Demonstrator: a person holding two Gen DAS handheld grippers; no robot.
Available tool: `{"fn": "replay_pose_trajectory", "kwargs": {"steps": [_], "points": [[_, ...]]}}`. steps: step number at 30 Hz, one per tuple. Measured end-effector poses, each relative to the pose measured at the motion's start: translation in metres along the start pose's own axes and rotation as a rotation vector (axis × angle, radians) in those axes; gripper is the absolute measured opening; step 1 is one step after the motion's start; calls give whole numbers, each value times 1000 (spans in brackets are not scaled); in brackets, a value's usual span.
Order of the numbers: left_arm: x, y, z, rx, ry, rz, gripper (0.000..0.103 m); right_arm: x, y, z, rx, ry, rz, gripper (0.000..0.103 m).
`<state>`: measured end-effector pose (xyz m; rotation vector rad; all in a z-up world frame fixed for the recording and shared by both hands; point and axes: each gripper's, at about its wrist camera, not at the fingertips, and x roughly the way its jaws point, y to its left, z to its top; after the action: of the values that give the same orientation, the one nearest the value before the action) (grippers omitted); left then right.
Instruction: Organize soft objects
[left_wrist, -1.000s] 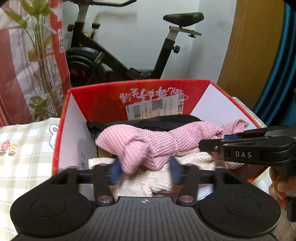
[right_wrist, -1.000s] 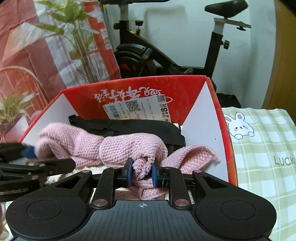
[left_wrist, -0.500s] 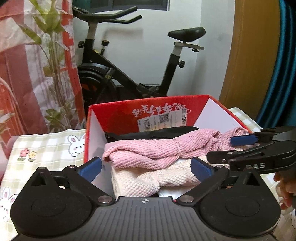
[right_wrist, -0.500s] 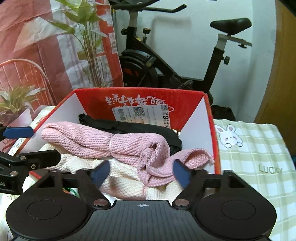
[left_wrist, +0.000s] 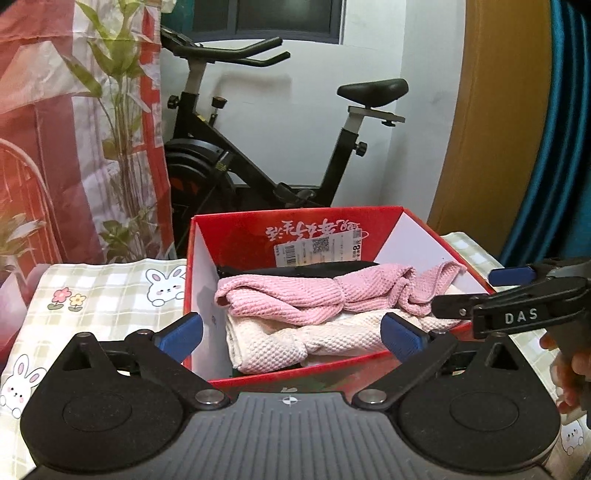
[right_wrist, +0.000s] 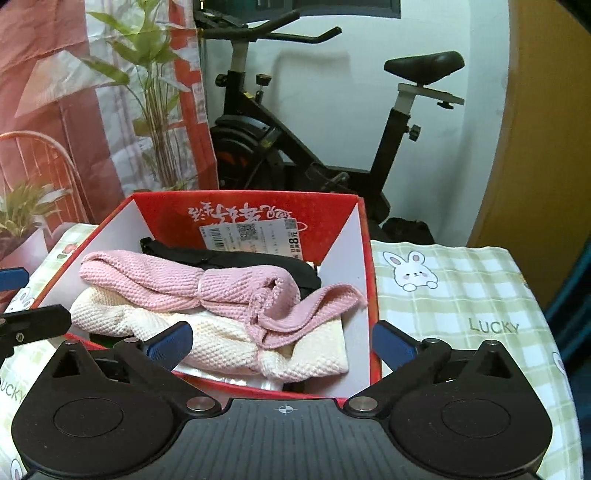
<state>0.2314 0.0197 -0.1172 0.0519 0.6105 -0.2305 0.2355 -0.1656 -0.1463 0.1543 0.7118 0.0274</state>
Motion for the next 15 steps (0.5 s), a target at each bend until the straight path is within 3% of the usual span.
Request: {"fn": "replay_pose_trajectory", "kwargs": {"steps": [4,10,15], "points": [[-6,2,0,-32,-12,17,103,-7,3,-4,-2,-1,5,103],[-24,0,4,-40,-65,102,103,-19,7,-9,-1,-2,1,103],[-43,-2,7,-40,-88,129,103,-39,10,-10,-5,-44,-18,103]]}}
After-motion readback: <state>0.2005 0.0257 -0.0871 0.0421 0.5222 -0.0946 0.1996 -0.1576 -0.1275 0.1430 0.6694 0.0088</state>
